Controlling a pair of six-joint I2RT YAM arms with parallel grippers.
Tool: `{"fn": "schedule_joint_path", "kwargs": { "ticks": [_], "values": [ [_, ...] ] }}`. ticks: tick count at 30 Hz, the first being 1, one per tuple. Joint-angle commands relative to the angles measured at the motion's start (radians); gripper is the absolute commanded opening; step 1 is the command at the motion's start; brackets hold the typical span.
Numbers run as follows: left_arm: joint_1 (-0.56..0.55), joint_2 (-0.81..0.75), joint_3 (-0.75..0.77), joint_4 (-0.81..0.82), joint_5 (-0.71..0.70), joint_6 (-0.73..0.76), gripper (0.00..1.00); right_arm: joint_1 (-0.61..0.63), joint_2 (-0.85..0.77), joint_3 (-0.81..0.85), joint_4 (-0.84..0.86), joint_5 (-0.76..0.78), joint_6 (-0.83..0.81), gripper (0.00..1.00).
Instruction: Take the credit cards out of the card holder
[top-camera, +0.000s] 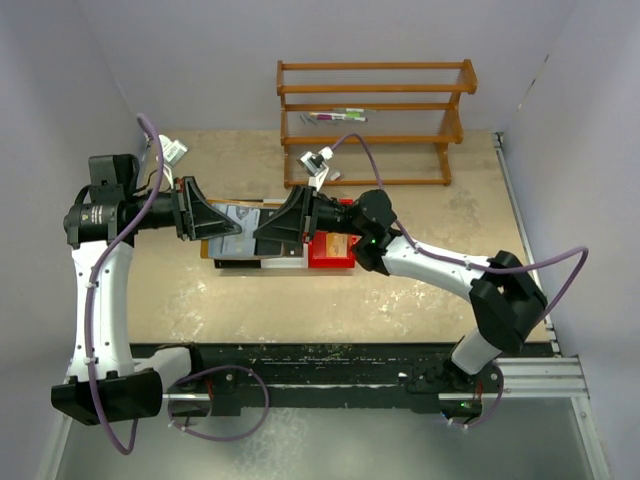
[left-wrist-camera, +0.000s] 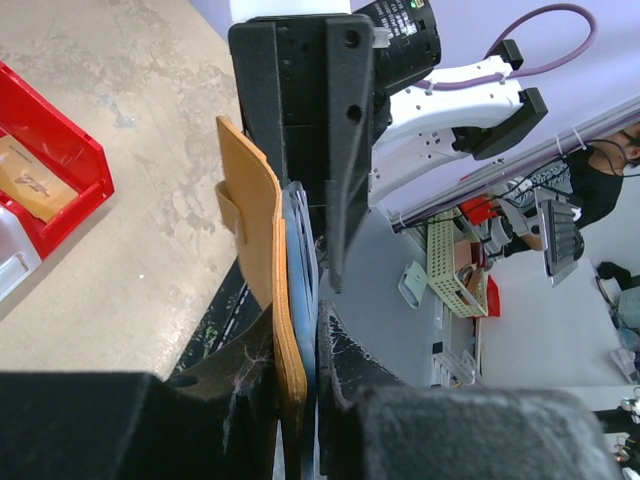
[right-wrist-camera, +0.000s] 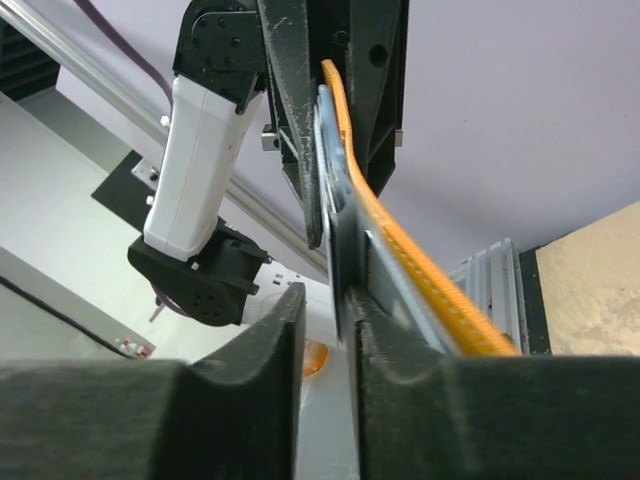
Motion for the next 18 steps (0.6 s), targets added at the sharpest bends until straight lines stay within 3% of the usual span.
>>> {"fn": "schedule_joint_path", "kwargs": {
  "ticks": [1,5,8,12,18],
  "values": [
    [-0.001,-0.026,0.007,0.038,0.056,-0.029,0.21,0.005,0.004,0.046,0.071,0.004,0.011,0.17],
    [-0.001,-0.023,0.007,0.036,0.051,-0.024,0.24,0.004,-0.003,0.034,0.069,-0.013,0.020,0.00],
    [-0.001,-0.020,0.010,0.025,0.054,-0.015,0.31,-0.005,-0.015,0.001,0.094,-0.024,0.033,0.00],
    [-0.001,-0.015,0.016,0.019,0.068,-0.013,0.32,-0.018,-0.034,-0.032,0.104,-0.021,0.032,0.00],
    [-0.001,-0.014,0.029,-0.002,0.075,0.005,0.22,-0.037,-0.066,-0.063,0.110,-0.014,0.029,0.00]
  ]
}}
